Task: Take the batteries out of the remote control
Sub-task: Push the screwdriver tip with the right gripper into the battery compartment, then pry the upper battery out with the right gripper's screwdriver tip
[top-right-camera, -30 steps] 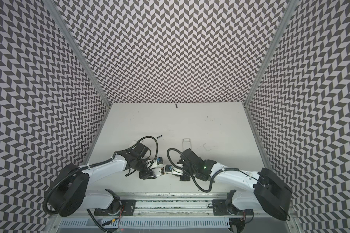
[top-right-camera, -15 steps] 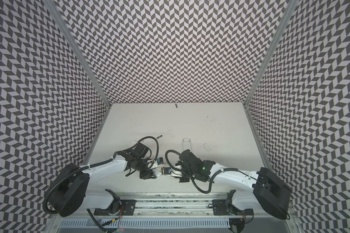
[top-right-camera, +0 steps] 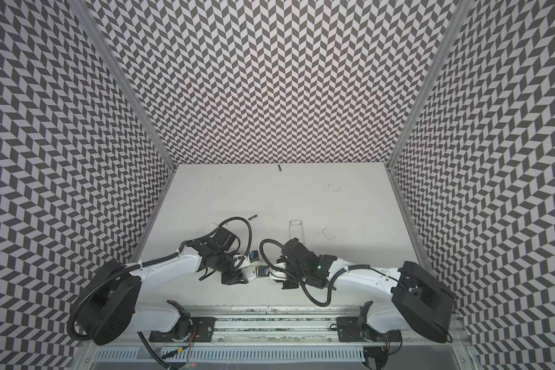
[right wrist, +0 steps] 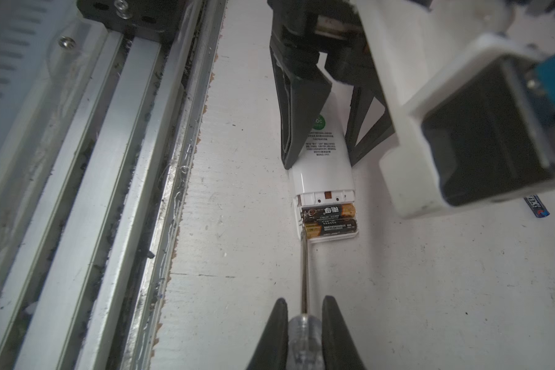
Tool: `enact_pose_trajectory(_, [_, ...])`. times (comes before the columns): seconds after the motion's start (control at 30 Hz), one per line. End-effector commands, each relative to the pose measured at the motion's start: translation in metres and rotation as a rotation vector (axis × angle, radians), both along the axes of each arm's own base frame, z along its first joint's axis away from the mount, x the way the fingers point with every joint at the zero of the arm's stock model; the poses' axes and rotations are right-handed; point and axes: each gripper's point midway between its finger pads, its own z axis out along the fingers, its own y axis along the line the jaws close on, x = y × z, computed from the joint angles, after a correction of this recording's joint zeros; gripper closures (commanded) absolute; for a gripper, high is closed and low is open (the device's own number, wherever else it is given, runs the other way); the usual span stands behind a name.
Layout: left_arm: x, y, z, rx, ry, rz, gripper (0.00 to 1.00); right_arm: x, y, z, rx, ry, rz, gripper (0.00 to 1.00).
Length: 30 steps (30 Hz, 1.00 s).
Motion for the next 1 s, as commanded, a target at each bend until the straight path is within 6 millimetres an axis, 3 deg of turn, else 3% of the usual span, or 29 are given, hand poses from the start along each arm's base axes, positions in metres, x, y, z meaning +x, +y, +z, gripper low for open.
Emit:
enact_pose_trajectory(0.0, [-0.011,0.011,-0.01,0.056,0.043,-0.004,0.69,0.004,0.014,0.013,0.048,-0.033,0.017,1.0])
enact_pose_trajectory(0.27, [-0.013,0.009,-0.011,0.051,0.051,-0.014,0.74,0.011,0.013,0.01,0.028,-0.042,-0.018,1.0])
enact_pose_trajectory(0.43, [-0.015,0.008,-0.011,0.038,0.056,-0.024,0.78,0.017,0.009,0.004,-0.011,-0.147,-0.05,1.0])
enact_pose_trajectory(0.7, [-0.014,0.008,-0.009,0.037,0.052,-0.027,0.79,0.019,0.013,0.025,0.048,-0.253,-0.081,1.0])
enact_pose_trajectory(0.97, [-0.015,0.007,-0.009,0.033,0.054,-0.027,0.8,0.021,0.013,0.031,0.067,-0.308,-0.094,1.0])
